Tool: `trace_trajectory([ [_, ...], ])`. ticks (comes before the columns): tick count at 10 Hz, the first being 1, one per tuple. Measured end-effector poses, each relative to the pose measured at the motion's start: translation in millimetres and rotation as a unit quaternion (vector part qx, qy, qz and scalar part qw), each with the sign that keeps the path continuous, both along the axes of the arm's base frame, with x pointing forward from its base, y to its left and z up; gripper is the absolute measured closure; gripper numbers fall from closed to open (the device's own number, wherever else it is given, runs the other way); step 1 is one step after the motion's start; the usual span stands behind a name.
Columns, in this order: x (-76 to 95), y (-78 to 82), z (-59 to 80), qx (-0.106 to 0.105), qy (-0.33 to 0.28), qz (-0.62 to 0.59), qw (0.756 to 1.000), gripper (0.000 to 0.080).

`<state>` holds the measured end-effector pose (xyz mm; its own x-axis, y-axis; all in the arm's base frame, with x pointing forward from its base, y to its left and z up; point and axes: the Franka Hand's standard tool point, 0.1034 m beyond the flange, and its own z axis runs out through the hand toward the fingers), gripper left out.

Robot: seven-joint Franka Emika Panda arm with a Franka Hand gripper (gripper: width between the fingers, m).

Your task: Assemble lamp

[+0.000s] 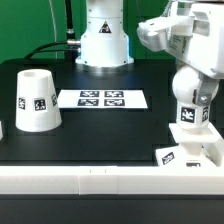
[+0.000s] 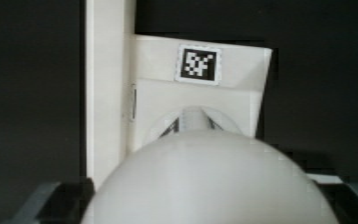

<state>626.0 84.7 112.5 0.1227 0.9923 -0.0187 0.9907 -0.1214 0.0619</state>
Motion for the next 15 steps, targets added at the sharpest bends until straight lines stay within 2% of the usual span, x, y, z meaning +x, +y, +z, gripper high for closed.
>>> trace_trajectory([
  [2,-1.7,0.9,-0.5,0.015,0.005,-0.117,0.993,0.0225],
  [4,-1.7,1.5,-0.8,0.03,0.012,-0.22,0.975,0.0223],
  [9,-1.8,2.4,-1.0,0.038,0.011,-0.358,0.933,0.0223],
  [11,-2.3,3.4,-1.3,0.045,0.014,-0.44,0.897,0.0223],
  [15,-1.5,1.9,-2.1,0.07,0.026,-0.615,0.785,0.0223],
])
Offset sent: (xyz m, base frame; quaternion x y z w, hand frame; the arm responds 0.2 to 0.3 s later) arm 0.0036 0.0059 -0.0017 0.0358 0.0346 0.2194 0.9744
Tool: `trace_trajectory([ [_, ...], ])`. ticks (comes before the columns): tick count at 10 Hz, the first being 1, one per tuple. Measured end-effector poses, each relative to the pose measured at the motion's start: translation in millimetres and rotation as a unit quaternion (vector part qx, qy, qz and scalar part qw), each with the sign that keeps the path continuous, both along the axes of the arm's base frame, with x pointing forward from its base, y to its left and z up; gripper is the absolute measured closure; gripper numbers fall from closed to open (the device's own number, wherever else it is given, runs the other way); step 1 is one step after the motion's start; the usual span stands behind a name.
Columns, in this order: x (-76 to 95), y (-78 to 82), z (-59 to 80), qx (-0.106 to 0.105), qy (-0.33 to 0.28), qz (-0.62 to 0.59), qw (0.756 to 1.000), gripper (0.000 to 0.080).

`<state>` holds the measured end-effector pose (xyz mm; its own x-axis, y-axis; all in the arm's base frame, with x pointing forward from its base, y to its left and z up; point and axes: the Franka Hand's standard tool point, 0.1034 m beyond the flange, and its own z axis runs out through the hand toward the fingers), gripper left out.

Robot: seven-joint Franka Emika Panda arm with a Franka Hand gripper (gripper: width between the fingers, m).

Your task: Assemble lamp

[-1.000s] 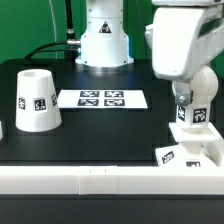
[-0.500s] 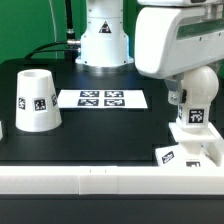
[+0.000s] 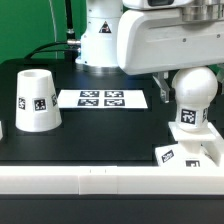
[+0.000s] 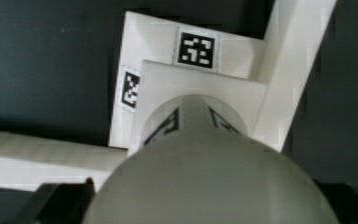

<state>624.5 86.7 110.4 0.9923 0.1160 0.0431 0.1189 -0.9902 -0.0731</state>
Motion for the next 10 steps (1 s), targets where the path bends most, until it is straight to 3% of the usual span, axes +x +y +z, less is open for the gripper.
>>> trace_trajectory([
  [4,0.2,-2.2,-0.2,0.017,0.018,-0.194,0.981,0.0223],
  [10,-2.4,1.4,-0.8,0.032,0.053,-0.414,0.908,0.0223],
])
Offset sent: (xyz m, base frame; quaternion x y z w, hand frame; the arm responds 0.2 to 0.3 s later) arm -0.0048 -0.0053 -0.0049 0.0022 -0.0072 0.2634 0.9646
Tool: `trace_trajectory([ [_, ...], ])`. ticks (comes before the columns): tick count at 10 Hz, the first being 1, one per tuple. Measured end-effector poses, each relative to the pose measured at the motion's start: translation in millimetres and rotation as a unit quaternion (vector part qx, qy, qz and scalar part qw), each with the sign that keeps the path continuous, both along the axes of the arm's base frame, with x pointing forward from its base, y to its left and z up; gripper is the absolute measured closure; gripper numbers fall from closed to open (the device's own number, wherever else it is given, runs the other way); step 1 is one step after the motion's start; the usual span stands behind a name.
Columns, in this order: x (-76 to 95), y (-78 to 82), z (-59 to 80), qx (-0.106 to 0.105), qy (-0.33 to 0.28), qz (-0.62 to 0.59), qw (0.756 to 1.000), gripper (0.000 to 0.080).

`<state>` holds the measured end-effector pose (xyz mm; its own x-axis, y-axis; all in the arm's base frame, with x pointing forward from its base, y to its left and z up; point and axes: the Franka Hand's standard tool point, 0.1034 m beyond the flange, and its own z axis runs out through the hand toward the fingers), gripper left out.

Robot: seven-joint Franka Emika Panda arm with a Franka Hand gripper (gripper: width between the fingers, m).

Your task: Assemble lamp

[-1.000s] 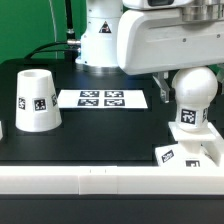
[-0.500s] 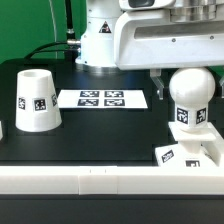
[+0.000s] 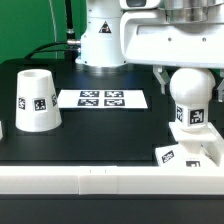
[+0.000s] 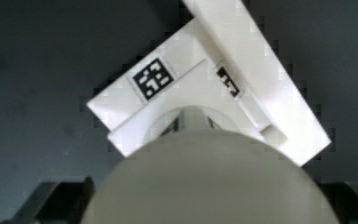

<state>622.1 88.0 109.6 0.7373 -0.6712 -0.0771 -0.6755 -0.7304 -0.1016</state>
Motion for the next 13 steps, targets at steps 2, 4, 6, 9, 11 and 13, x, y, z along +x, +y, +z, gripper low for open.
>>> trace_trajectory([
  [2,-0.3,2.0,-0.4,0.008,0.009,-0.063,0.998,0.0223],
  [4,-0.3,2.6,-0.5,0.014,0.015,-0.102,0.995,0.0223],
  [6,-0.5,4.2,-0.4,0.014,0.016,-0.114,0.993,0.0216],
  [9,-0.6,3.8,0.7,0.013,0.007,-0.044,0.999,0.0105],
  [11,0.0,4.4,7.3,0.01,-0.011,0.116,0.993,0.0101],
  [13,1.2,3.2,8.4,0.009,-0.03,0.246,0.969,0.0101],
])
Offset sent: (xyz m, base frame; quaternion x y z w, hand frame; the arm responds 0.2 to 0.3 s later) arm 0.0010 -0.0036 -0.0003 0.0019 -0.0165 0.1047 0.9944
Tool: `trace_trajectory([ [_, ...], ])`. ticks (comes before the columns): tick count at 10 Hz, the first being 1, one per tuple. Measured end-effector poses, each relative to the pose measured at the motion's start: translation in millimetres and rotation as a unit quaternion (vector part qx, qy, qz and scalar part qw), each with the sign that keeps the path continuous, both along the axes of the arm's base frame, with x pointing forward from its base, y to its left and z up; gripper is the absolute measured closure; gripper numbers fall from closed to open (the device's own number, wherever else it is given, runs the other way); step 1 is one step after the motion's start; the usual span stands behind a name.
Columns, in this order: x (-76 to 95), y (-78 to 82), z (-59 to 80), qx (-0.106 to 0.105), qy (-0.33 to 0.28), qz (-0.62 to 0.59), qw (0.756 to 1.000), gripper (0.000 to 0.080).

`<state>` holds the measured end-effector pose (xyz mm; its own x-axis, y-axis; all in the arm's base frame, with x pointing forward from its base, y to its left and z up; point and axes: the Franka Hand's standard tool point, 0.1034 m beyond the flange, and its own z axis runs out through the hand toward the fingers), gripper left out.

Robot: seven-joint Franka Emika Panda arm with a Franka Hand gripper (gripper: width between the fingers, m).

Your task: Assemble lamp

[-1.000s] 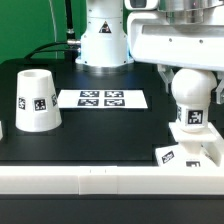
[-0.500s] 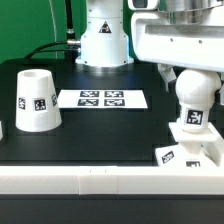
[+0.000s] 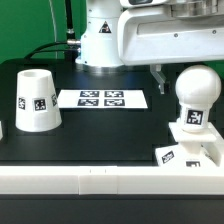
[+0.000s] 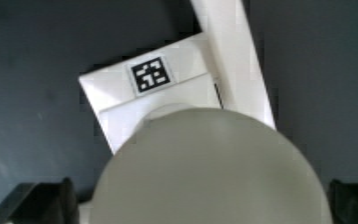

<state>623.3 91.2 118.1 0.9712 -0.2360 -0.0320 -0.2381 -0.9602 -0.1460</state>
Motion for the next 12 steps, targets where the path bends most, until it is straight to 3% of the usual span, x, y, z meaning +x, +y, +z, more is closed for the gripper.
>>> trace_trajectory([
  [4,-0.4,-1.6,-1.7,-0.001,-0.022,0.153,0.988,0.0101],
  [6,0.0,-2.4,-1.9,-0.005,-0.036,0.241,0.97,0.0101],
  [9,4.0,1.4,-1.3,-0.047,-0.063,0.412,0.908,0.0101],
  [10,7.5,4.1,0.4,-0.064,-0.073,0.476,0.874,0.0101],
  [12,8.5,3.0,1.6,-0.068,-0.076,0.543,0.834,0.0101],
])
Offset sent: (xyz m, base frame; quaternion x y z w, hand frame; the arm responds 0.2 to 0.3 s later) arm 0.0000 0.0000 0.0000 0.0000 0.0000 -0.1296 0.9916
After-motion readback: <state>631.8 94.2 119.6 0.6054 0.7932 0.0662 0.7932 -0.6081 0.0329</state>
